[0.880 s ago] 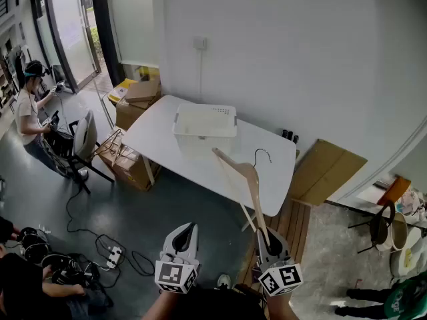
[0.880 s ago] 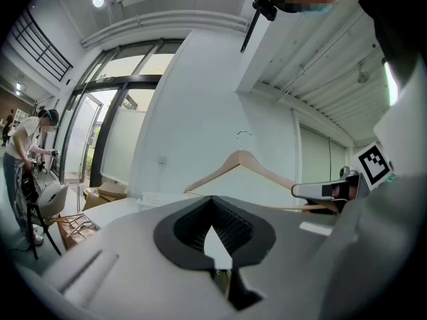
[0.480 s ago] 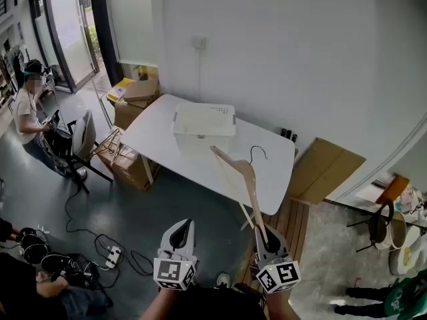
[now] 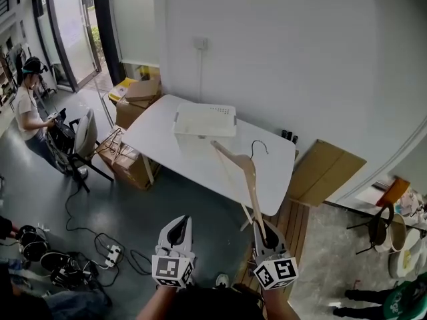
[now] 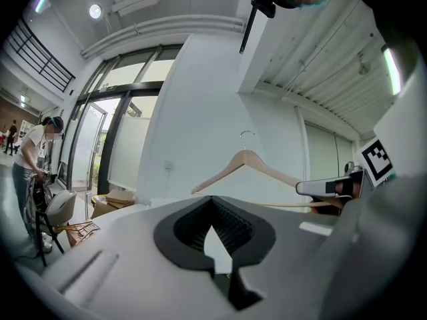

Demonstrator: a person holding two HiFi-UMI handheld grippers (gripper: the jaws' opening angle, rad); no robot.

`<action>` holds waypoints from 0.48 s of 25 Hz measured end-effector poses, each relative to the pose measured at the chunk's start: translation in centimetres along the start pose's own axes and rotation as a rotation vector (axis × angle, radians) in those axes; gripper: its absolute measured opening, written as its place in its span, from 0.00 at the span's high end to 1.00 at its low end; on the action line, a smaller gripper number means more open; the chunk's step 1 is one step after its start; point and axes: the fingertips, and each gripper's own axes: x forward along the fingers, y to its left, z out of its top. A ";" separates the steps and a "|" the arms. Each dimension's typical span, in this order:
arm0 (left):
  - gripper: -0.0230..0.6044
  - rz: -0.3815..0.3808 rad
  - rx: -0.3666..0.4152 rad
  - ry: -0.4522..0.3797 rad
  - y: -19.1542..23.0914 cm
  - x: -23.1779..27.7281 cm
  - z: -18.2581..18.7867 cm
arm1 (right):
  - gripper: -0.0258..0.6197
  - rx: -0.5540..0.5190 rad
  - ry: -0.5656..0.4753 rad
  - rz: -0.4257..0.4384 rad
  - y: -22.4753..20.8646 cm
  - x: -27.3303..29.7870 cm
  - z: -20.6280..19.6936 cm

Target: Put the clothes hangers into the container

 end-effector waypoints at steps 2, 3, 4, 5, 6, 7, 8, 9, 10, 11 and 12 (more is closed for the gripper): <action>0.95 0.006 0.000 -0.002 -0.1 0.2 0.1 | 0.87 0.000 0.000 0.005 -0.2 0.1 0.1; 0.95 0.009 0.000 -0.003 -0.1 0.3 0.2 | 0.87 0.000 0.000 0.009 -0.4 0.1 0.1; 0.95 0.012 0.000 -0.005 -0.2 0.4 0.3 | 0.87 0.000 -0.001 0.012 -0.6 0.2 0.1; 0.95 0.015 0.001 -0.007 -0.4 0.5 0.4 | 0.87 -0.001 -0.002 0.016 -0.7 0.2 0.2; 0.95 0.018 0.002 -0.009 -0.5 0.6 0.5 | 0.87 -0.002 -0.003 0.020 -0.8 0.3 0.2; 0.95 0.021 0.004 -0.011 -0.6 0.7 0.6 | 0.87 -0.003 -0.003 0.024 -0.9 0.4 0.2; 0.95 0.024 0.007 -0.011 -0.8 0.8 0.6 | 0.87 -0.003 -0.003 0.028 -1.1 0.4 0.3; 0.95 0.027 0.009 -0.012 -1.0 0.9 0.6 | 0.87 -0.003 -0.003 0.035 -1.2 0.3 0.3; 0.95 0.031 0.010 -0.012 -1.3 1.0 0.6 | 0.87 0.000 -0.003 0.041 -1.4 0.3 0.3; 0.95 0.036 0.013 -0.012 -1.6 1.1 0.6 | 0.87 0.004 -0.004 0.047 -1.6 0.2 0.2; 0.95 0.041 0.014 -0.011 -1.9 1.4 0.5 | 0.87 0.007 -0.005 0.053 -1.9 0.2 0.1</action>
